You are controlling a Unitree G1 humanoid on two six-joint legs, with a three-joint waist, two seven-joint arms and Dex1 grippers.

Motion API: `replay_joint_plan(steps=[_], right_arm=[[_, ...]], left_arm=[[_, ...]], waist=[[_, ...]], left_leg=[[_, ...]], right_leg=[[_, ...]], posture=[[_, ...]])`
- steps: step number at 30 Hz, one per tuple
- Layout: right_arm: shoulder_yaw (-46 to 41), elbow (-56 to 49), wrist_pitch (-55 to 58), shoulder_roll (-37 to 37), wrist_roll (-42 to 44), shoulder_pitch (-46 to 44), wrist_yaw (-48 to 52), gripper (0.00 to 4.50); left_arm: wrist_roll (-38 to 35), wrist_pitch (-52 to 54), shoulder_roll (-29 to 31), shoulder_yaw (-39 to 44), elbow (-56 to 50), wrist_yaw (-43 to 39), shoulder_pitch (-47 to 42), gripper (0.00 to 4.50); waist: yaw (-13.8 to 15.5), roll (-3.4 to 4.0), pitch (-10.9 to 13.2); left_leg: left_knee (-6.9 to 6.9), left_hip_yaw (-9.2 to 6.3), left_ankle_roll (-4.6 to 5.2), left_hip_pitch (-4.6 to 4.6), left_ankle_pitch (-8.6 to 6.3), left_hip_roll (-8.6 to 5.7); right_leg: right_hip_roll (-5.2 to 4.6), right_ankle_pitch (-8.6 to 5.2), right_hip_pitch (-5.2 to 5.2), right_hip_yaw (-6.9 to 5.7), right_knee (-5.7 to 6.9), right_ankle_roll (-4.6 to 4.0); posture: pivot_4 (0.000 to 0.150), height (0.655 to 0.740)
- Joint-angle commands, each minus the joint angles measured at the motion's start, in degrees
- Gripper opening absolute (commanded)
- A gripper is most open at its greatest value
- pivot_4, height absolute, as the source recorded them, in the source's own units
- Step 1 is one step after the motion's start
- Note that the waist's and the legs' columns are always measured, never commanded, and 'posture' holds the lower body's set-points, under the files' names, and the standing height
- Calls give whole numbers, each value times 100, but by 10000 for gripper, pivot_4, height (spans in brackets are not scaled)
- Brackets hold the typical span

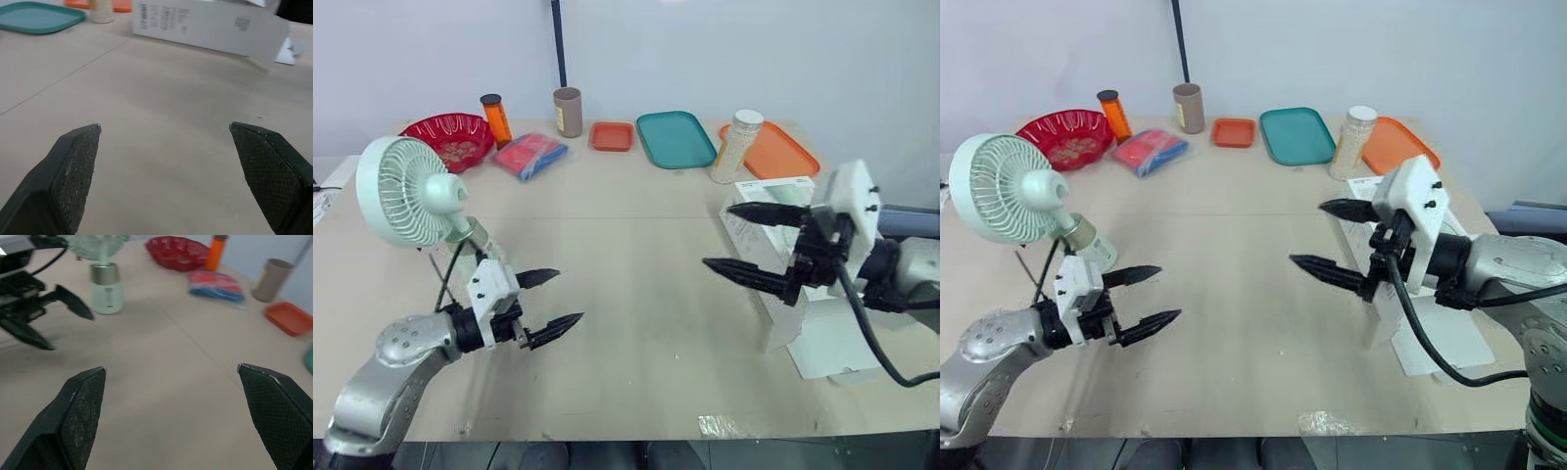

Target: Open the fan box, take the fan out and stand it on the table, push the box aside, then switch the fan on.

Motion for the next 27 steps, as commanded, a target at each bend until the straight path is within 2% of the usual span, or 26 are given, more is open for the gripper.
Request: replay_joint_plan(steps=[1, 6, 10, 17, 22, 27], right_arm=[[310, 180, -239, 14, 158, -267, 176, 44036], [712, 524, 60, 244, 578, -752, -52, 44036], [901, 932, 468, 503, 1079, -1210, -280, 44036], [1316, 1016, 613, 693, 1106, -1617, -419, 44036], [1331, 1155, 781, 784, 1208, -1897, -579, 44036], [1407, 1171, 667, 879, 1062, -1990, -724, 44036]], left_arm=[[289, -397, -99, 301, -636, 386, 516, 45000], [291, -476, -326, 680, -1261, 806, 1435, 45000], [596, -866, -661, 1023, -1461, 1093, 2290, 45000], [1021, -1709, -1409, 1779, -1467, 1590, 3285, 45000], [672, -1593, -1678, 2226, -1502, 1997, 3290, 45000], [173, -1223, -1436, 2660, -1432, 2197, 2996, 45000]], waist=[[4, -4, 0], [1, -4, 1], [-17, -6, 2], [4, -8, 3], [0, -9, 4], [-2, -10, 3]], left_leg=[[0, 0, 0, -1, 0, -1], [1, -1, 0, 0, 0, 0], [-1, 7, 2, 5, -2, 4], [0, 6, 12, -1, -7, 0], [0, 8, 14, -5, -9, 0], [0, 8, 14, -6, -9, 1]], right_leg=[[-1, 0, 0, 1, -1, 0], [0, 0, 0, 0, 0, 0], [3, 1, -1, 9, -1, -3], [0, -1, -4, 7, -3, 0], [2, -1, -8, 8, -7, 0], [3, -1, -9, 8, -7, 1]], posture=[[1500, 7400], [1500, 7400], [1500, 7400], [1500, 7400], [1500, 7400], [1500, 7400]])
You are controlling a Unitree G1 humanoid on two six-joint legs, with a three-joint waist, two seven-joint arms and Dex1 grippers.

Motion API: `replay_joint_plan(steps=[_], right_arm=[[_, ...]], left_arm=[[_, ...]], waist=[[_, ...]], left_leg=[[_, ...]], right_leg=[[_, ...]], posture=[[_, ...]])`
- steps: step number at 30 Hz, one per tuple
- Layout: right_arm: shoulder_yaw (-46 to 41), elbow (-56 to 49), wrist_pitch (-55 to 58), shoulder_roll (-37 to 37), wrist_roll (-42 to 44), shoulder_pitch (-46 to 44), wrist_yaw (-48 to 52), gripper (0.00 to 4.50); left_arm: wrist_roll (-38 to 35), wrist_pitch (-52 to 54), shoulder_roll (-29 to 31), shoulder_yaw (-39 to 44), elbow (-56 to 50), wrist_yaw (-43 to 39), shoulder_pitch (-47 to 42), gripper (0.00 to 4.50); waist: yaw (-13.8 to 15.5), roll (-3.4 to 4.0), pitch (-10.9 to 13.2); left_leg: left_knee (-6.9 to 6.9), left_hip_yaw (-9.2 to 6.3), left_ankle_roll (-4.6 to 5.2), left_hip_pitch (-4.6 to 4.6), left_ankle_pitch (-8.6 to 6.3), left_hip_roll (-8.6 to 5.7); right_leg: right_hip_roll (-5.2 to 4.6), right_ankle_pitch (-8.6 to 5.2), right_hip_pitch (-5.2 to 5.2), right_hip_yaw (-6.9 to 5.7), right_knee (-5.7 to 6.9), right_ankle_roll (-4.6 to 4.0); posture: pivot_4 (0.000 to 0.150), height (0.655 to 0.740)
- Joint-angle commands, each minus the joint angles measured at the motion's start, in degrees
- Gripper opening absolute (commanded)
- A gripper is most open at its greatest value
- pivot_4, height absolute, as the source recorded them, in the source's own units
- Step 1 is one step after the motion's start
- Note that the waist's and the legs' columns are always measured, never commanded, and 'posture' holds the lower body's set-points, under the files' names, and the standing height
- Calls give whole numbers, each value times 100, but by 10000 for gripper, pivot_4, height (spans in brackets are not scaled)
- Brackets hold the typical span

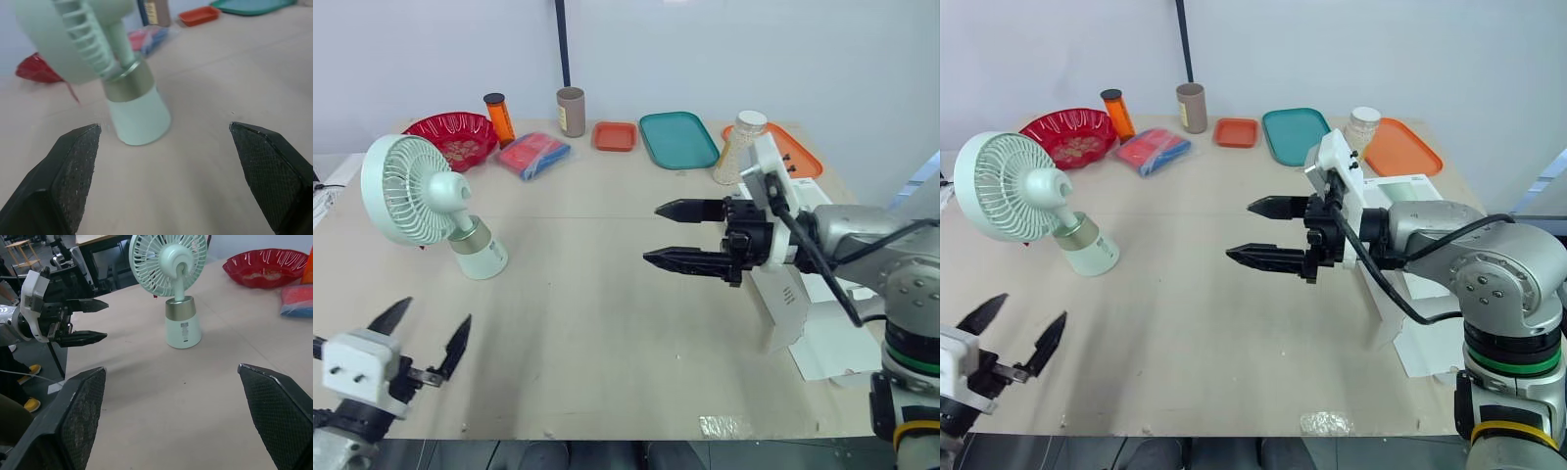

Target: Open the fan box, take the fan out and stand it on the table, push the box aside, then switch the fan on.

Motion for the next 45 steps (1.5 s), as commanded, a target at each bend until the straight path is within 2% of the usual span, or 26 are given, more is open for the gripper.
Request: replay_joint_plan(steps=[1, 6, 9, 19, 31, 41, 42, 44, 45], right_arm=[[15, -70, -150, 39, -88, -161, -62, 44036], [232, -192, -287, -2, -409, -152, -38, 44036], [225, -288, -266, 49, -356, -118, -92, 44036], [281, -369, -245, 126, -386, -109, -197, 44036], [249, -533, -267, 163, -423, 14, -343, 44036], [224, -628, -262, 191, -392, 141, -479, 44036], [223, -628, -265, 190, -391, 148, -481, 45000], [227, -628, -278, 191, -390, 159, -486, 45000], [230, -629, -280, 193, -388, 160, -491, 45000]], left_arm=[[-457, 273, 297, 509, -50, 194, -310, 45000], [-946, 784, 906, 897, 211, 299, -1004, 45000], [-1113, 939, 1041, 1083, 356, 351, -1133, 45000], [-979, 1201, 998, 965, 551, 946, -1827, 45000], [-949, 1329, 1018, 263, 1311, 1043, -3029, 45000], [-949, 1362, 974, 261, 1326, 1075, -3143, 45000], [-948, 1362, 974, 277, 1334, 1086, -3139, 39663], [-943, 1354, 976, 296, 1344, 1086, -3116, 36065], [-943, 1352, 979, 301, 1347, 1081, -3110, 30581]], waist=[[-1, 0, 0], [-1, -1, 0], [-23, -1, 0], [-9, -3, 0], [-5, -5, 1], [-7, -5, 0], [-7, -5, 0], [-8, -5, 0], [-8, -5, 1]], left_leg=[[0, 0, 0, -1, 0, 0], [-1, -3, 0, -1, 0, 0], [-1, 3, -3, -3, -1, 1], [-1, 0, -3, -4, -1, 3], [-2, -2, -3, -7, -1, 3], [-2, -3, -3, -8, -1, 3], [-1, -3, -4, -8, -1, 3], [-1, -3, -4, -8, -1, 3], [-1, -3, -4, -8, -1, 4]], right_leg=[[0, 0, -2, 0, 0, 0], [-1, 1, -6, -4, 8, -2], [-3, 1, -9, 0, 5, -1], [-1, 2, -10, -4, 8, -5], [-1, 2, -12, -8, 8, -6], [-2, 2, -12, -7, 9, -6], [-2, 2, -12, -8, 9, -6], [-1, 2, -13, -8, 9, -6], [0, 2, -13, -7, 9, -6]], posture=[[1500, 7400], [1500, 7400], [1500, 7400], [1500, 7400], [1500, 7400], [1500, 7400], [1500, 7400], [1500, 7400], [1500, 7400]])
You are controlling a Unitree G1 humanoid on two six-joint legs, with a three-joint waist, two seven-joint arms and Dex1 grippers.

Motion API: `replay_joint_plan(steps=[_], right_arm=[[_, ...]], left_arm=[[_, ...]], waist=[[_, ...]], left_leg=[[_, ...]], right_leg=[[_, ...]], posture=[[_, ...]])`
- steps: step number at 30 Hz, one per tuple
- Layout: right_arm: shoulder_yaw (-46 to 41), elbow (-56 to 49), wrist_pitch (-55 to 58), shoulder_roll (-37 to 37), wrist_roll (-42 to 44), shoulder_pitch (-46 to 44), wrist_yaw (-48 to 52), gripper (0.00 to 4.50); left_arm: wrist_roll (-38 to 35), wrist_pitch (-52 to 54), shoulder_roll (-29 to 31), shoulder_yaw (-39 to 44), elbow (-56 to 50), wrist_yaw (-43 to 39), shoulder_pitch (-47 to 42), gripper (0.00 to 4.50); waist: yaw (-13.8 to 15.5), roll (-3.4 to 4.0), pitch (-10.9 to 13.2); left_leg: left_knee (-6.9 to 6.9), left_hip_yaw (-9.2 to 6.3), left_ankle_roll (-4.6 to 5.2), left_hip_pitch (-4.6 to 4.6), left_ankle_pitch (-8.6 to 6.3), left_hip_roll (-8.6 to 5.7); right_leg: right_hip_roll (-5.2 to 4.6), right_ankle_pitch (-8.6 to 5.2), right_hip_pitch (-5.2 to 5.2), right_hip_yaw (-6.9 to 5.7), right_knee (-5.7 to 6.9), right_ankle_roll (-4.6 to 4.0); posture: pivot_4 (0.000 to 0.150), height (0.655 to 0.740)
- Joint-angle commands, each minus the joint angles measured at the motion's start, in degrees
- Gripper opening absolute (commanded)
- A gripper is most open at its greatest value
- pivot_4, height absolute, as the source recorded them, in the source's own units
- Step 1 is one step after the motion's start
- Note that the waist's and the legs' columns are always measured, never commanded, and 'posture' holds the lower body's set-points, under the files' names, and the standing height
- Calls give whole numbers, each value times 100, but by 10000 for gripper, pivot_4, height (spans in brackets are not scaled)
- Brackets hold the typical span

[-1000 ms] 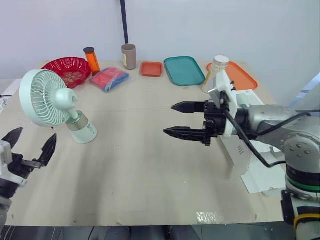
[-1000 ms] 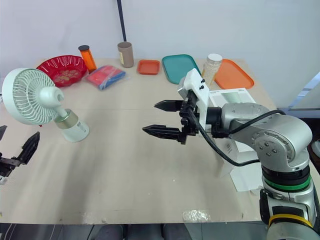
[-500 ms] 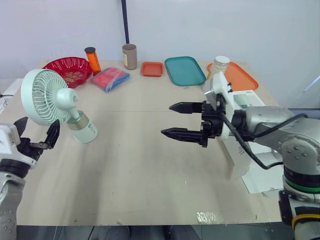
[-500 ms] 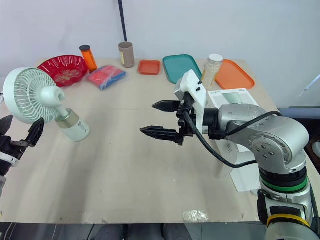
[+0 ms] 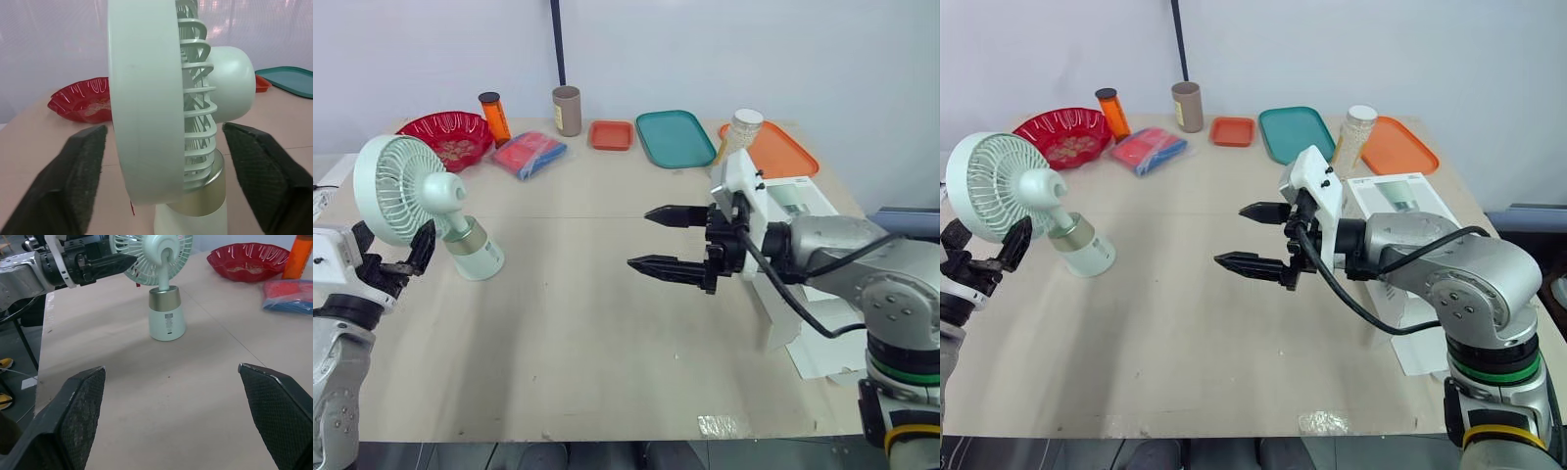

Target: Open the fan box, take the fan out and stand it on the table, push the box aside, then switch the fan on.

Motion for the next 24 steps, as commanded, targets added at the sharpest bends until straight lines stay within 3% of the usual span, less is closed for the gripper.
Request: replay_joint_plan(steps=[1, 7, 8, 10, 24], right_arm=[[-140, -155, -117, -13, 40, -20, 0, 45000], [-107, -163, -136, 19, 25, 15, -17, 45000], [-107, -167, -138, 22, 28, 23, -18, 45000], [-108, -173, -141, 23, 32, 35, -20, 45000], [-104, -203, -163, 32, 19, 106, -54, 45000]], left_arm=[[-1, -56, 31, 117, -66, 0, 22, 27060], [10, -69, 27, 81, -77, 1, 20, 27060], [9, -69, 29, 81, -72, 0, 12, 22147], [10, -62, 31, 80, -62, 7, -1, 19251], [45, -38, 36, -29, 31, 65, -207, 18930]], waist=[[0, 0, 0], [0, 0, 0], [0, 0, 0], [-1, 0, 0], [6, 0, 0]], left_leg=[[0, 0, 0, 0, 0, 0], [0, 0, 0, 0, 0, 0], [0, 0, 0, 0, 0, 0], [0, 1, 0, 0, 0, 0], [0, -1, 0, 0, 0, -1]], right_leg=[[0, 0, 0, 0, 0, 0], [0, 0, 0, 0, 0, 0], [0, 0, 0, 0, 0, 0], [-1, 0, 0, 1, 0, 0], [-1, 0, 0, 0, 0, 0]], posture=[[1500, 7400], [1500, 7400], [1500, 7400], [1500, 7400], [1500, 7400]])
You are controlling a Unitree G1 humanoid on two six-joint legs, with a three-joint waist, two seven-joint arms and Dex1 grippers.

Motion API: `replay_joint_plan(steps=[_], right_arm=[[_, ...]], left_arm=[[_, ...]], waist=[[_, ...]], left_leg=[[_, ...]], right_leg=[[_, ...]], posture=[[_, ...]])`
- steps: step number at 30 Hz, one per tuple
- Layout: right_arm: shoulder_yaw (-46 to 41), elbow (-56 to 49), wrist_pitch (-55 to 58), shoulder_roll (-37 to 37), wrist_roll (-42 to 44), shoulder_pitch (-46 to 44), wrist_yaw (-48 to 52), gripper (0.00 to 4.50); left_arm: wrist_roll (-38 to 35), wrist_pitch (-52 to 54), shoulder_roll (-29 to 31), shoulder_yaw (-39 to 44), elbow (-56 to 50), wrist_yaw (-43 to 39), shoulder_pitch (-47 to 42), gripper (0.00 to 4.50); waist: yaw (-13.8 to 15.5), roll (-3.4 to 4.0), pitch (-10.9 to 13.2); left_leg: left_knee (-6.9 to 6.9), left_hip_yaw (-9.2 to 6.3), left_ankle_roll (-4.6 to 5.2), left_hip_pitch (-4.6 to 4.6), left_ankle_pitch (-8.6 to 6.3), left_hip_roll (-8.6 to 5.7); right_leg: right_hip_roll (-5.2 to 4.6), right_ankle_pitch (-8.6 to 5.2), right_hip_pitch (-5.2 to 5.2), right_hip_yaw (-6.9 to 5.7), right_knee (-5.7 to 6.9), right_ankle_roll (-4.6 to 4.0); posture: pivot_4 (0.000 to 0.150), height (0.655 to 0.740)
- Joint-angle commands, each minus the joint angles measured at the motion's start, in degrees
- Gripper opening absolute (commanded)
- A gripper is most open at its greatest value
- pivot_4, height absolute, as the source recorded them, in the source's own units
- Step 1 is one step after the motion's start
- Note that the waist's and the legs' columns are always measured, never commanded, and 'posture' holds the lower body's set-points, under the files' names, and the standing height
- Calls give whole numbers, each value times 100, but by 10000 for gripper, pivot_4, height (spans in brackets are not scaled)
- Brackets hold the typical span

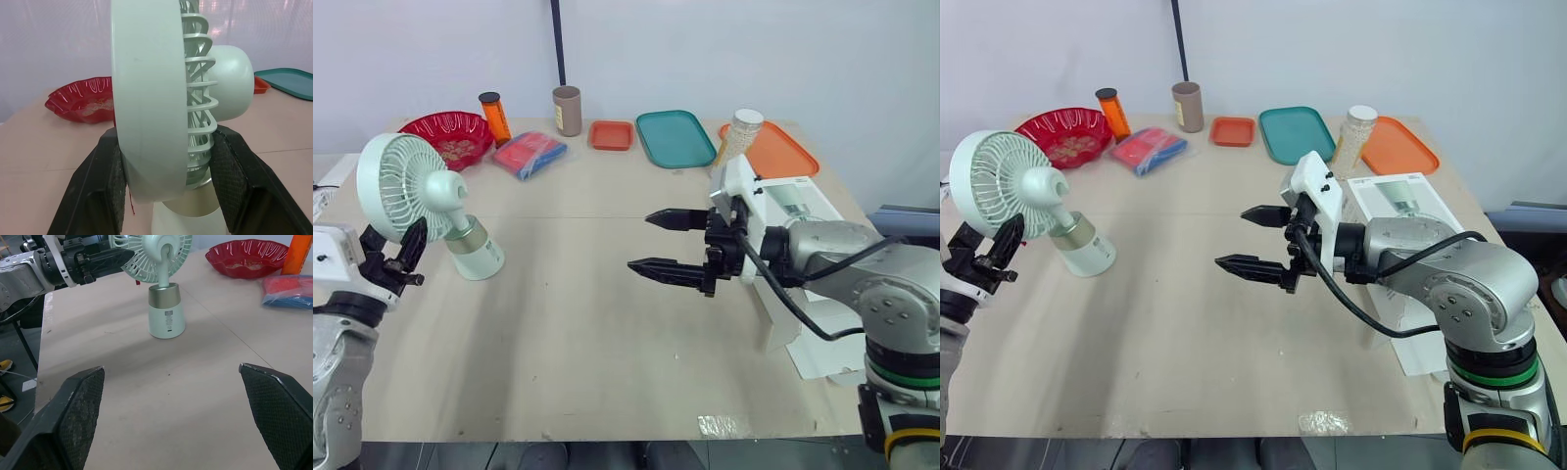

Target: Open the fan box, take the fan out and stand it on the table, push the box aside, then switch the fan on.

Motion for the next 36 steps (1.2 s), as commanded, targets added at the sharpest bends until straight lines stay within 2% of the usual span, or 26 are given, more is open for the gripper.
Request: replay_joint_plan(steps=[1, 13, 24, 36], right_arm=[[-108, -191, -121, 11, 25, -5, -29, 45000], [-201, -286, -77, -15, 126, 141, -147, 45000], [-325, -462, -58, -41, 216, 380, -376, 45000], [3, -372, -33, 552, -50, 115, -1425, 45000]], left_arm=[[16, -18, 54, 38, -96, 66, -118, 18930], [-11, 164, 141, -114, -415, 125, -397, 18928], [-140, 573, 255, -548, -624, 356, -1348, 18928], [-485, 1436, -102, -1176, -1314, 1085, -1701, 18928]], waist=[[1, 0, 0], [3, -3, 2], [5, -21, 12], [4, -23, 13]], left_leg=[[0, 0, 0, 0, 0, 0], [0, -1, 0, -3, 0, -1], [-1, -5, -2, -8, 1, -1], [0, -5, -4, -13, 2, -2]], right_leg=[[0, 0, 0, 0, 0, 0], [0, 0, 0, -1, -1, 0], [-1, 0, -3, -5, -4, 1], [-2, 0, -6, -4, -3, 3]], posture=[[1500, 7400], [1500, 7400], [1500, 7400], [1500, 7400]])
